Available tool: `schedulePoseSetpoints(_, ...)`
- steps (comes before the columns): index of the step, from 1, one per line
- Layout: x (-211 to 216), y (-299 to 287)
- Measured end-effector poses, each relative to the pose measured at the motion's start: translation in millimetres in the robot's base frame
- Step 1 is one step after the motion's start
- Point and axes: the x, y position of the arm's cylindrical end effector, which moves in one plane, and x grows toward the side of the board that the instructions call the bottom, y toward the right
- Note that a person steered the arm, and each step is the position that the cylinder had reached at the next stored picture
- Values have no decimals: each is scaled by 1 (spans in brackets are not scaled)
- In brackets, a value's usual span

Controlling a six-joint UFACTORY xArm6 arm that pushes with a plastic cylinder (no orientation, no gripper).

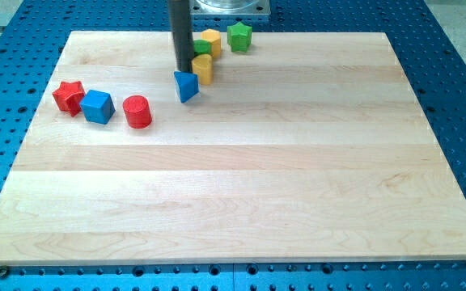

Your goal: Move the green circle top left to the yellow heart

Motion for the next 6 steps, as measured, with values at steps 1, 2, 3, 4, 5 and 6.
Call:
schedulePoseSetpoints(1, 7, 43)
schedulePoseSetpoints(2, 7, 35)
schedulePoseSetpoints(3, 8, -23)
schedulePoseSetpoints(4, -36, -28)
schedulePoseSetpoints(5, -72, -27)
schedulePoseSetpoints(6, -75, -17)
